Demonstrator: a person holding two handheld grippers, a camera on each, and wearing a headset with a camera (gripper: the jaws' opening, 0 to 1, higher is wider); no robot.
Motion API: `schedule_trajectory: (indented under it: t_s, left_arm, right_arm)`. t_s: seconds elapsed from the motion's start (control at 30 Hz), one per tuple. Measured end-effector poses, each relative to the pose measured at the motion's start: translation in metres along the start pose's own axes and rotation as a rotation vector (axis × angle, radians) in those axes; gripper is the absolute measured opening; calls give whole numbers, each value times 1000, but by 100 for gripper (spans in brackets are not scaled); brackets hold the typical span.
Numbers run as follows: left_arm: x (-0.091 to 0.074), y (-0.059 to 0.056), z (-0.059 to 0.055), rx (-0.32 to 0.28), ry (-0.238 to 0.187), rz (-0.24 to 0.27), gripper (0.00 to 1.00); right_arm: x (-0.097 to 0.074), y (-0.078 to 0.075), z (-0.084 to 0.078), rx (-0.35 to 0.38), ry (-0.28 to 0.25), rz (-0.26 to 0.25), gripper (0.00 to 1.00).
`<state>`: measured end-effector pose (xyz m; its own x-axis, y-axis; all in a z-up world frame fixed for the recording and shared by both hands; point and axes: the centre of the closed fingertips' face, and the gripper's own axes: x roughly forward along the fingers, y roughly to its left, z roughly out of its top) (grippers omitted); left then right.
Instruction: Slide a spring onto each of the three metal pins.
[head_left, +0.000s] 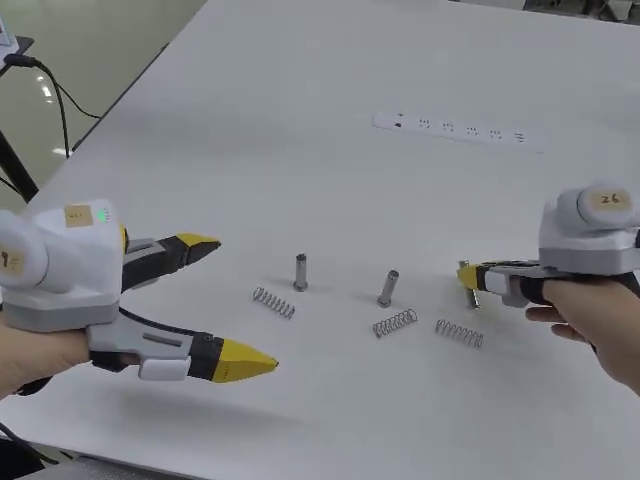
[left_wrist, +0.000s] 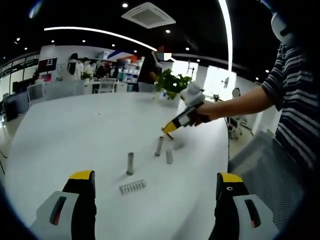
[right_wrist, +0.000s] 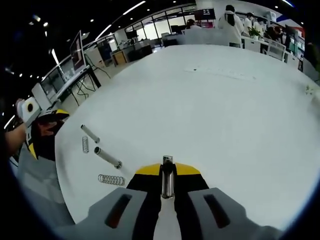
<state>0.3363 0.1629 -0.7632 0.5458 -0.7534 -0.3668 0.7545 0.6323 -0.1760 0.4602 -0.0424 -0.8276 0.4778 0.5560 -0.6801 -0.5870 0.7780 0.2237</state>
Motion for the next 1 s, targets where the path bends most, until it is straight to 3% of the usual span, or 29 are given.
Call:
schedule_trajectory:
  t_s: [0.4,0.6,1.0]
  left_arm:
    - [-1,-2,1,-2,-2,0,98]
    - [0,-1,2,-5,-10,6,98]
    - [0,-3,2,-7,-9,4,98]
  right_arm:
    - [-8,6,4,-52,-64,15,5]
    - [-12,8,3,-122,-72,4,5]
    - [-14,7,1,-129,-86,1,5]
